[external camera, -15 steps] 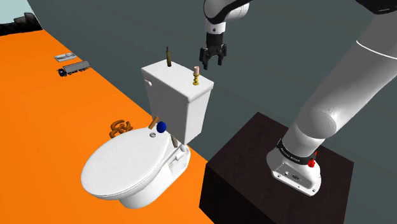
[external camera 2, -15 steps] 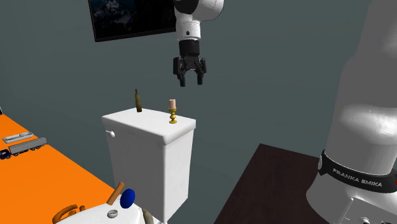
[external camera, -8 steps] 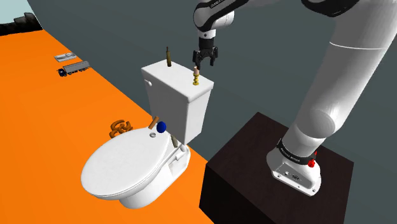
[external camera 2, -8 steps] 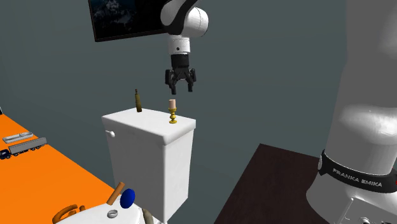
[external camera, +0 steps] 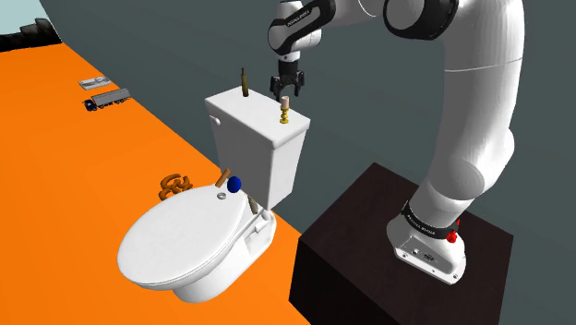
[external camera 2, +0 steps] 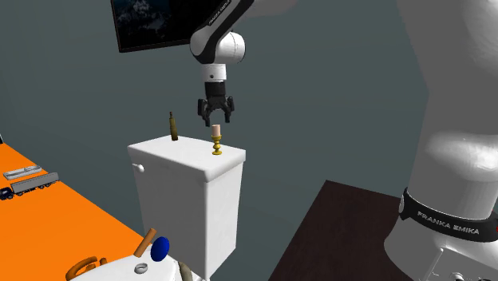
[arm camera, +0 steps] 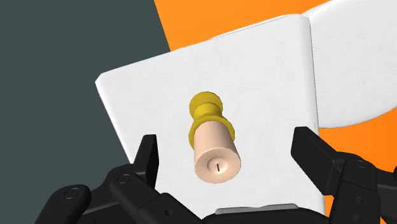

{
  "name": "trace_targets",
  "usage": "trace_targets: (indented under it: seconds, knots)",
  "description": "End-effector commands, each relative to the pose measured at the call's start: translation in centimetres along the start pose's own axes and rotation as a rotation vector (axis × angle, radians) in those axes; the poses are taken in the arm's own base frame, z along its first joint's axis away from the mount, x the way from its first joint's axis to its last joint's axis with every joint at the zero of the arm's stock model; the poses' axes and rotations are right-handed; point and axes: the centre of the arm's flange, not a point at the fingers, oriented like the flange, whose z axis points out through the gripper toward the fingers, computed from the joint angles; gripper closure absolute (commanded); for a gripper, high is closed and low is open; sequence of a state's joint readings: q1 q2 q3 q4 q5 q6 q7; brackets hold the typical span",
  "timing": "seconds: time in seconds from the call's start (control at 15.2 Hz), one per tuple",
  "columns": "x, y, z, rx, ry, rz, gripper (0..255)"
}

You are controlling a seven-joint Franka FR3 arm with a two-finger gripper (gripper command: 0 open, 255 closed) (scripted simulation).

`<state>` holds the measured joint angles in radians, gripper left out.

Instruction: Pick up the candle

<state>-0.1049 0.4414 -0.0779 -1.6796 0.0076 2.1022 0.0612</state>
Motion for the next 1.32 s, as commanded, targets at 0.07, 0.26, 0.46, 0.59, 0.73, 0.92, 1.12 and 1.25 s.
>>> trace_targets:
  seconds: [0.07, 0.26, 0.46, 0.59, 0.73, 0.92, 1.12, 1.25]
  knots:
    - [0.5, 0.3, 1.7, -0.001, 0.003, 0.001, 0]
    - [0.5, 0.3, 3.3, -0.001, 0.003, 0.001, 0]
    - [0.6, 0.2, 4.1, -0.001, 0.003, 0.001, 0]
    - [0.5, 0.3, 4.0, -0.001, 0.003, 0.001, 255]
    - [0.5, 0.3, 4.0, -0.001, 0.003, 0.001, 255]
    - [0.6, 0.3, 4.0, -0.001, 0.003, 0.001, 255]
    - [0.6, 0.2, 4.1, -0.001, 0.003, 0.001, 255]
    - [0.5, 0.3, 3.0, -0.001, 0.003, 0.001, 255]
